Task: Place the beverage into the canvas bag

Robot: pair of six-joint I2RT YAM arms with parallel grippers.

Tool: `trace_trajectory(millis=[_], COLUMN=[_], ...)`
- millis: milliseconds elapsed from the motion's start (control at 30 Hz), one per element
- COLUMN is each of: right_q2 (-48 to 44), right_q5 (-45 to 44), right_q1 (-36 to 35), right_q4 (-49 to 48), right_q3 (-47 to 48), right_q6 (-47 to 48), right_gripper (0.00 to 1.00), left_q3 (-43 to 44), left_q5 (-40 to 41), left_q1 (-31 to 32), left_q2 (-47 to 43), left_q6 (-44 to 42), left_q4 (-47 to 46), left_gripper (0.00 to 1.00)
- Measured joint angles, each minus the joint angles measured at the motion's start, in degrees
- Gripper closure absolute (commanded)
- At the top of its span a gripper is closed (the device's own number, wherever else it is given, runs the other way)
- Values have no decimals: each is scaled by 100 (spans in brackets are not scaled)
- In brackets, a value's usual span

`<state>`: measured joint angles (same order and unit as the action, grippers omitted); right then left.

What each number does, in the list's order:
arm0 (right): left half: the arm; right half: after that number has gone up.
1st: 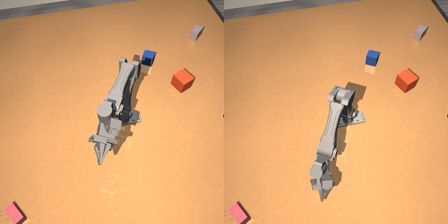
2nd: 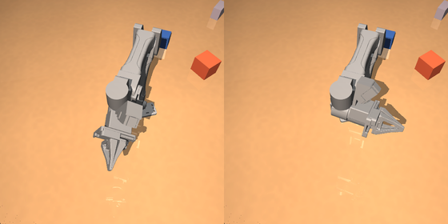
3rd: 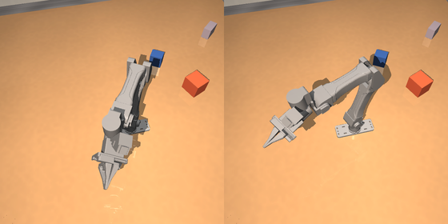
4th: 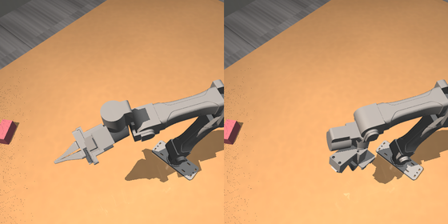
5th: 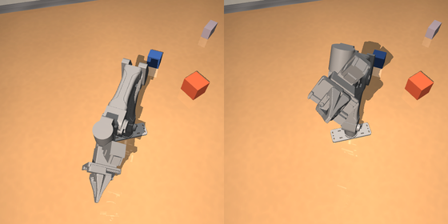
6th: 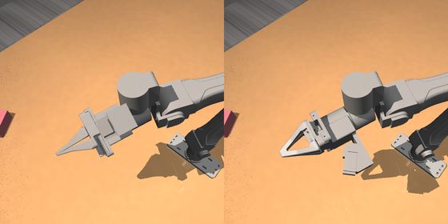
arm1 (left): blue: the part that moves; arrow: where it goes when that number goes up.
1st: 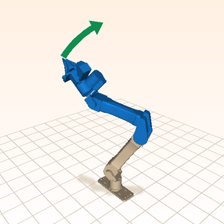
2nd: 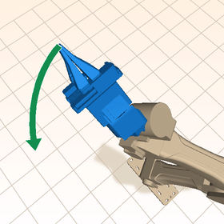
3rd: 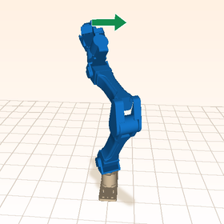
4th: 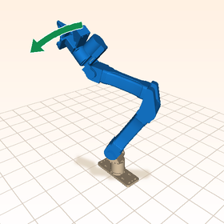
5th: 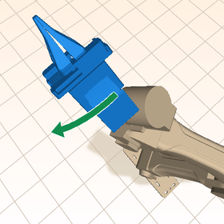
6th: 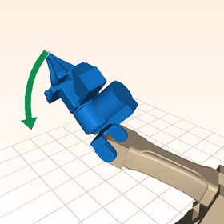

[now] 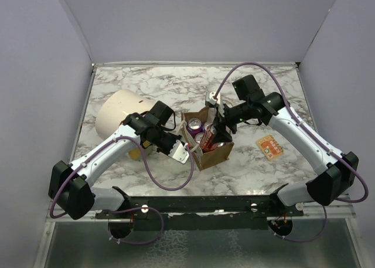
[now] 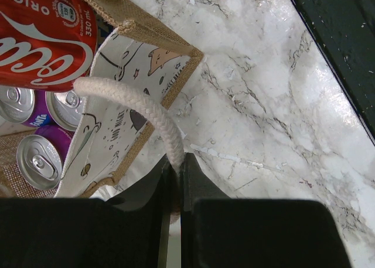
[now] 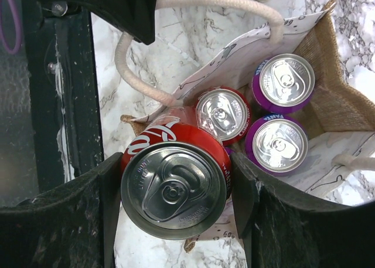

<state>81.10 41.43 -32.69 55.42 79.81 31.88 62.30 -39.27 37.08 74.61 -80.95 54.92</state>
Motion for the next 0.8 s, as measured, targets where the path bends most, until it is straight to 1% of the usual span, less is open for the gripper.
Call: trace_trajectory(millis=[467, 800], right_q2=[151, 166], right_q5=[46, -131], right_q1=[-83, -302], right_q4=[201, 151], right_q3=[-76, -168], right_q6=[170, 251], right_gripper=[99, 99], left_q3=[17, 352], left_q5=[-35, -315], left_q1=[0, -42], left_q2=[-2, -4], left_q6=[0, 98], left_q4=[31, 136], left_gripper=[100, 100])
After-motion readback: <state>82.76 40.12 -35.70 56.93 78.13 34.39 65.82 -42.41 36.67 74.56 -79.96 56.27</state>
